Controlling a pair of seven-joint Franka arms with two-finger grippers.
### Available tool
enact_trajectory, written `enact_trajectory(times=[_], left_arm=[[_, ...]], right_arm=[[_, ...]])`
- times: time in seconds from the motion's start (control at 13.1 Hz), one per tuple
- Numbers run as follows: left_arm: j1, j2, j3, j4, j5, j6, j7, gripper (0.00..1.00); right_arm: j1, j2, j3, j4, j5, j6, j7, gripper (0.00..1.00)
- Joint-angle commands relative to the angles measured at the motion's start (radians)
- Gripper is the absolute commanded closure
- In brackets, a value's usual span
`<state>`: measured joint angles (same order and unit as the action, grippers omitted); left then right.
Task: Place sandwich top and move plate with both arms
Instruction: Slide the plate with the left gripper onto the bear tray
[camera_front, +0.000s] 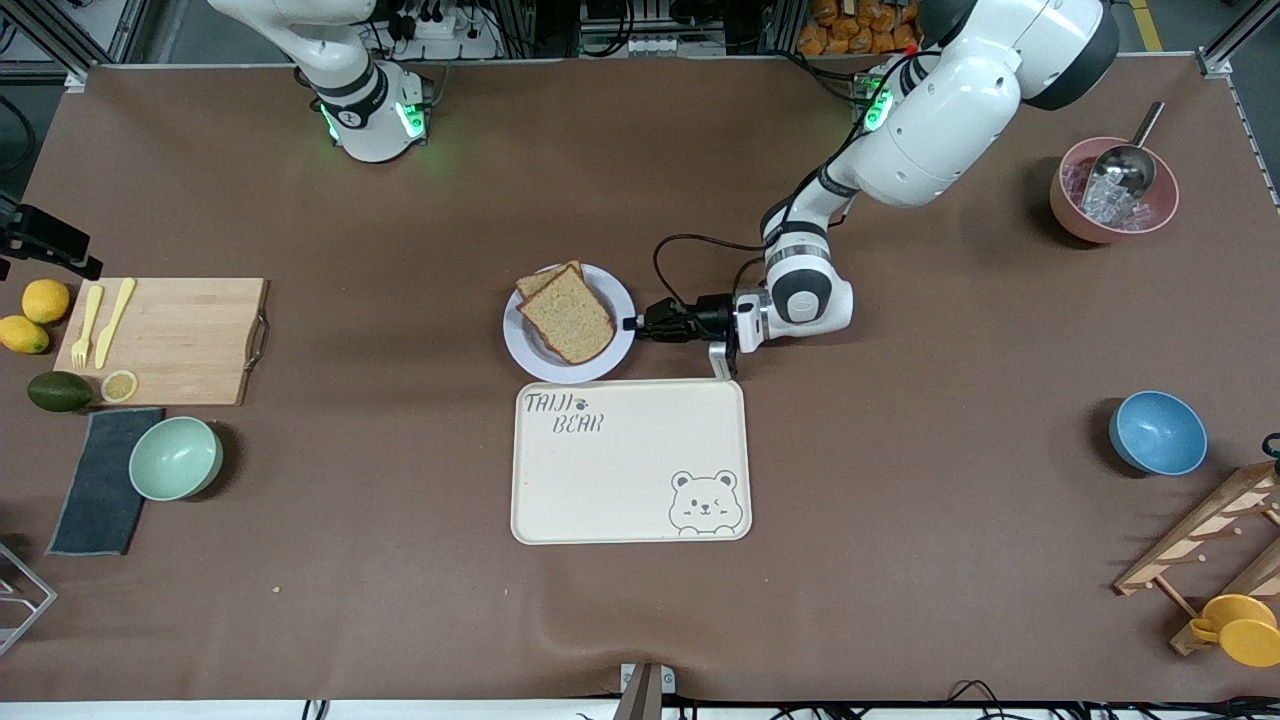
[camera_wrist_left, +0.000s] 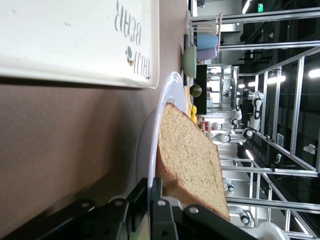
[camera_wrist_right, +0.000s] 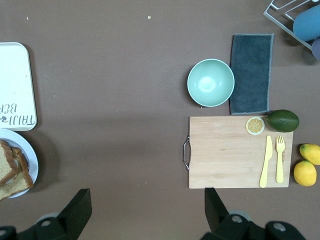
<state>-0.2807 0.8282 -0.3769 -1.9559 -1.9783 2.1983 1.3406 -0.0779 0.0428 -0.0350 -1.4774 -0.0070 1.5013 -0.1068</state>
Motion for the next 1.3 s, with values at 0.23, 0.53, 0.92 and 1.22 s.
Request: enact_trajectory(times=[0.23,0.53,0.92,1.22], left_arm=[[-0.021,-0.144,0.021,-0.035,-0.01,0.1,-0.162,1.0],[-0.021,-0.191,0.015,-0.057,-0.008,0.104,-0.181,1.0],[0.012,-0.195,0.024,-0.006,0.05,0.103,-0.201,1.0],[0.11,-0.178,0.023,0.08,0.254,0.1,-0.383,1.0]], right_arm=[[0.004,0.012,0.004,0.015,-0.007,-0.012,-0.004,0.0],[-0.006,0.016,0.004,0.023,-0.008,-0.01,-0.007,0.0],[-0.002,0.016,0.004,0.022,-0.01,-0.012,-0.01,0.0],[-0.003,0.017,0.004,0.022,-0.013,-0.012,-0.01,0.0]])
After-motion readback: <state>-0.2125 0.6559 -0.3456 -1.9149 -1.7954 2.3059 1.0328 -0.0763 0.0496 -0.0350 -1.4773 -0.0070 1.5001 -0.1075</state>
